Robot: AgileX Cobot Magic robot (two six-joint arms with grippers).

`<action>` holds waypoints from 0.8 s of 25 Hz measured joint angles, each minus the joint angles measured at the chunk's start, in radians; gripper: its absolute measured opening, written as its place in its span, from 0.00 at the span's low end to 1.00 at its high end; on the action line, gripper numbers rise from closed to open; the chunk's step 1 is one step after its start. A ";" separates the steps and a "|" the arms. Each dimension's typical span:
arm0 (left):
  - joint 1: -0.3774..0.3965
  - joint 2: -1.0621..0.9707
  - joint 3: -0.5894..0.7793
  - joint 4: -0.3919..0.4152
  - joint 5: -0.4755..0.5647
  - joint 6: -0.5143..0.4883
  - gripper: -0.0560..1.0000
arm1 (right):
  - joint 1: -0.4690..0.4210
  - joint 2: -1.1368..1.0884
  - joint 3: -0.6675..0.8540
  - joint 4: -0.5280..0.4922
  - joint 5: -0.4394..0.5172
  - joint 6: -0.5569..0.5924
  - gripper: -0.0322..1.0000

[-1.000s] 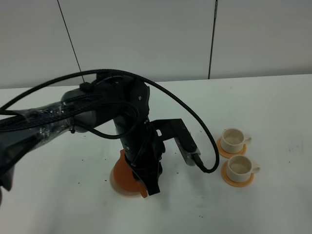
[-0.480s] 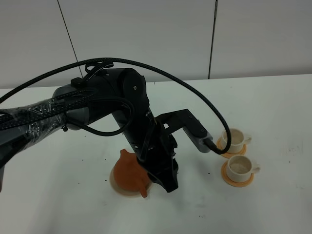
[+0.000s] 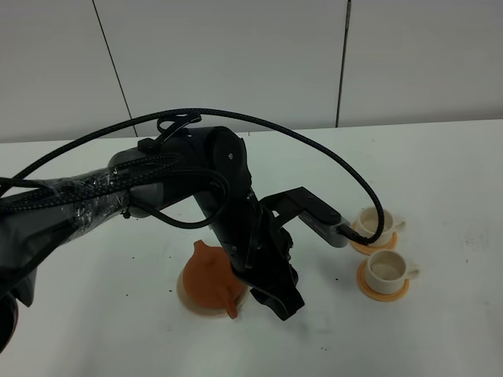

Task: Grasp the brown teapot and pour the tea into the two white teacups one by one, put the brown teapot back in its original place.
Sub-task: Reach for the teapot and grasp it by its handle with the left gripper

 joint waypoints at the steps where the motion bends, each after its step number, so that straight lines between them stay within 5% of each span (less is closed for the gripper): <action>1: -0.002 0.000 0.000 0.000 -0.002 -0.001 0.39 | 0.000 0.000 0.000 0.000 0.000 0.000 0.32; 20: -0.007 0.000 0.000 -0.023 -0.020 -0.002 0.39 | 0.000 0.000 0.000 0.000 0.000 0.000 0.32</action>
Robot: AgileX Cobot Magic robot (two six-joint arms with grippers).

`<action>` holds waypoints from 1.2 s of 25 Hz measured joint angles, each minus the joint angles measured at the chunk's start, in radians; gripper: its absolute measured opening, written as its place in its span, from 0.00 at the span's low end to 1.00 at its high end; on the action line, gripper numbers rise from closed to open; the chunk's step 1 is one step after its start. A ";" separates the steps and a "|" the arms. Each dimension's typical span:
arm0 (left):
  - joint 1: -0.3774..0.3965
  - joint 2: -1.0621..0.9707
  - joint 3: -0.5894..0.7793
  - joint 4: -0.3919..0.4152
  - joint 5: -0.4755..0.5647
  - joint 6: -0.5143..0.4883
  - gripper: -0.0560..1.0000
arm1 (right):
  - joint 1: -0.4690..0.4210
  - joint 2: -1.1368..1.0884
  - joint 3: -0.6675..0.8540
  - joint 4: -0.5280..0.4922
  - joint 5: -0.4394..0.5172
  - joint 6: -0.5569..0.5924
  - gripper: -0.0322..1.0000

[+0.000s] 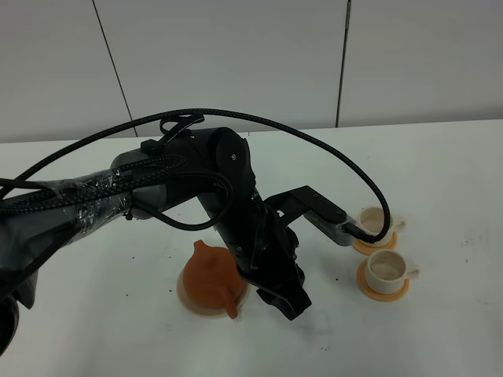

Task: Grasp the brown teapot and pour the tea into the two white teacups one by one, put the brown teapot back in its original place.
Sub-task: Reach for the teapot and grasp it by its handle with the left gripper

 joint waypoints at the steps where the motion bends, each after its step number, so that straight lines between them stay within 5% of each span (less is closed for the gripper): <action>1: 0.000 0.000 0.000 0.000 -0.001 0.000 0.39 | 0.000 0.000 0.000 0.000 0.000 0.000 0.32; 12: 0.000 0.000 0.000 -0.003 -0.015 0.000 0.39 | 0.000 0.000 0.000 0.000 0.000 0.000 0.32; 21: -0.001 0.000 0.000 -0.094 -0.014 -0.065 0.39 | 0.000 0.000 0.000 0.000 0.000 0.000 0.32; 30: -0.002 0.000 0.000 0.075 0.012 -0.254 0.39 | 0.000 0.000 0.000 0.000 0.000 0.000 0.32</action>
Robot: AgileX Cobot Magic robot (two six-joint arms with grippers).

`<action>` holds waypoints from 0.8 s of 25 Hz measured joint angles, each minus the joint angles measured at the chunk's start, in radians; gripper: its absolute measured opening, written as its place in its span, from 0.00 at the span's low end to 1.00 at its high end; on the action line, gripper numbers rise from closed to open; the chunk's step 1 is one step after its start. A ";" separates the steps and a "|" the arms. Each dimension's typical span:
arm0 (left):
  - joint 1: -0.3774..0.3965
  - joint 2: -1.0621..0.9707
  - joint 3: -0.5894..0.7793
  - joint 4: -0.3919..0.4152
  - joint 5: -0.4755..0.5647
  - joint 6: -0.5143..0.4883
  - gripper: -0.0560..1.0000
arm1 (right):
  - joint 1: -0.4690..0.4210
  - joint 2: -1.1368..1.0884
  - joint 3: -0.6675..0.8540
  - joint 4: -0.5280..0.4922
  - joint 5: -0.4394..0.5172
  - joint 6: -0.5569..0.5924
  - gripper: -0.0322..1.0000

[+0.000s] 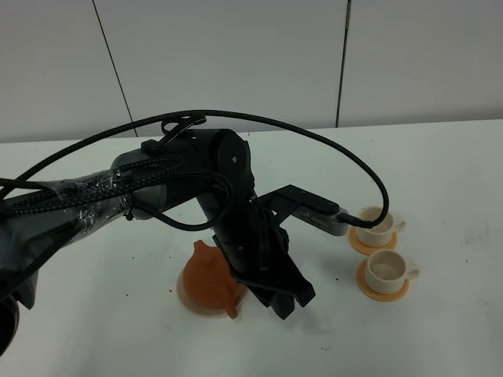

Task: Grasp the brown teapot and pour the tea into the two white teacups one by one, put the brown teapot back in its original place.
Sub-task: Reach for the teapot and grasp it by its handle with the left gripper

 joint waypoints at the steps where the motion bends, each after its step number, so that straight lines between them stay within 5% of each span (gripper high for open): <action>1: 0.000 0.000 0.000 0.017 0.006 -0.015 0.39 | 0.000 0.000 0.000 0.000 0.000 0.000 0.32; 20: 0.000 0.001 0.020 0.211 -0.029 -0.188 0.39 | 0.000 0.000 0.000 0.000 0.000 0.000 0.32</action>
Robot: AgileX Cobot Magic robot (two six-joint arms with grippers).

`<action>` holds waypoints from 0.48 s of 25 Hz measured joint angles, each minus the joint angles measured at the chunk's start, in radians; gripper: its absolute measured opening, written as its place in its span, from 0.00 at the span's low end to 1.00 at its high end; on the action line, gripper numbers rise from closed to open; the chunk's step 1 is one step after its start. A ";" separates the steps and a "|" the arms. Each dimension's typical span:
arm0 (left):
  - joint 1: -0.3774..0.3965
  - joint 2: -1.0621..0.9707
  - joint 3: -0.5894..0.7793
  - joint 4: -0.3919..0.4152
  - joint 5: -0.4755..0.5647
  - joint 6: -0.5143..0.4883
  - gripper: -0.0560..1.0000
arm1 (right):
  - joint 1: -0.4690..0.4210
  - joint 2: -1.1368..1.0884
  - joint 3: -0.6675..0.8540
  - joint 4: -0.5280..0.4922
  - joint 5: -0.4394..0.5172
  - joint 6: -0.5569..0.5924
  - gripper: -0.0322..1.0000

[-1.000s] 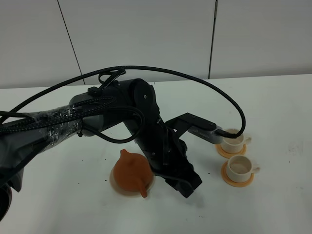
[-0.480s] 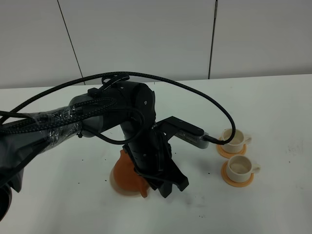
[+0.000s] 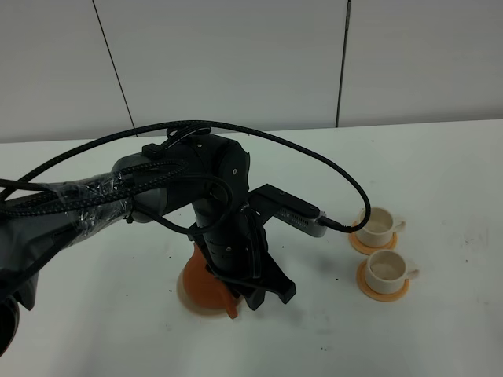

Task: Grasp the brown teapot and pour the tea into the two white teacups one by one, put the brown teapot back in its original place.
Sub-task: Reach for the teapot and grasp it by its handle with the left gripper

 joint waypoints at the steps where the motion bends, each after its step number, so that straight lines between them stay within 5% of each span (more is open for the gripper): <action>1: 0.000 0.000 0.000 0.001 -0.006 0.000 0.39 | 0.000 0.000 0.000 0.000 0.000 0.000 0.32; 12: 0.000 0.000 0.000 0.024 0.025 0.000 0.39 | 0.000 0.000 0.000 0.000 0.000 0.000 0.32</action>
